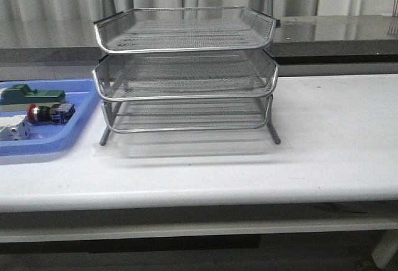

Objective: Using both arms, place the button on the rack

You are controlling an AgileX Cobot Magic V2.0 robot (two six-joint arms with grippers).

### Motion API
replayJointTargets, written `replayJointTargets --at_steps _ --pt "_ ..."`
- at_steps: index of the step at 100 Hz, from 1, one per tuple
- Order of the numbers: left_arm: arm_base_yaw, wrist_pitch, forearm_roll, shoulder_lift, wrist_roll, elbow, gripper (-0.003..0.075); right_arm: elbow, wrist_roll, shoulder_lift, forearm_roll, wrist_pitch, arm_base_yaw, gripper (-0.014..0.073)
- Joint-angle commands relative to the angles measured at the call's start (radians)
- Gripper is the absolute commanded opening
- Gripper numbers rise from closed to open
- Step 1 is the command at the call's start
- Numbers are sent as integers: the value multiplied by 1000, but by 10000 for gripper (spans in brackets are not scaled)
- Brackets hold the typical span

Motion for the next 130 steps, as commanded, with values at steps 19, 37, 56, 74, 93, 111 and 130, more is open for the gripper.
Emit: replayJointTargets --at_steps 19,37,56,74,93,111,130 --pt "-1 -79 -5 -32 -8 54 -21 -246 -2 288 54 87 -5 -57" --pt "-1 -79 -5 -32 -8 54 -21 -360 -2 462 124 181 -5 -57" --pt "-1 -79 -5 -32 -8 54 -21 -414 -2 598 283 185 -5 -57" --pt "-1 -79 -5 -32 -8 54 -21 -414 -2 697 392 183 -5 -57" --pt "-1 -79 -5 -32 -8 54 -21 -414 -4 757 409 180 -3 -25" --pt "-1 -79 -5 -32 -8 54 -21 -414 -4 774 439 174 -3 193" --pt "-1 -79 -5 -32 -8 54 -21 -414 -4 774 526 116 -3 415"
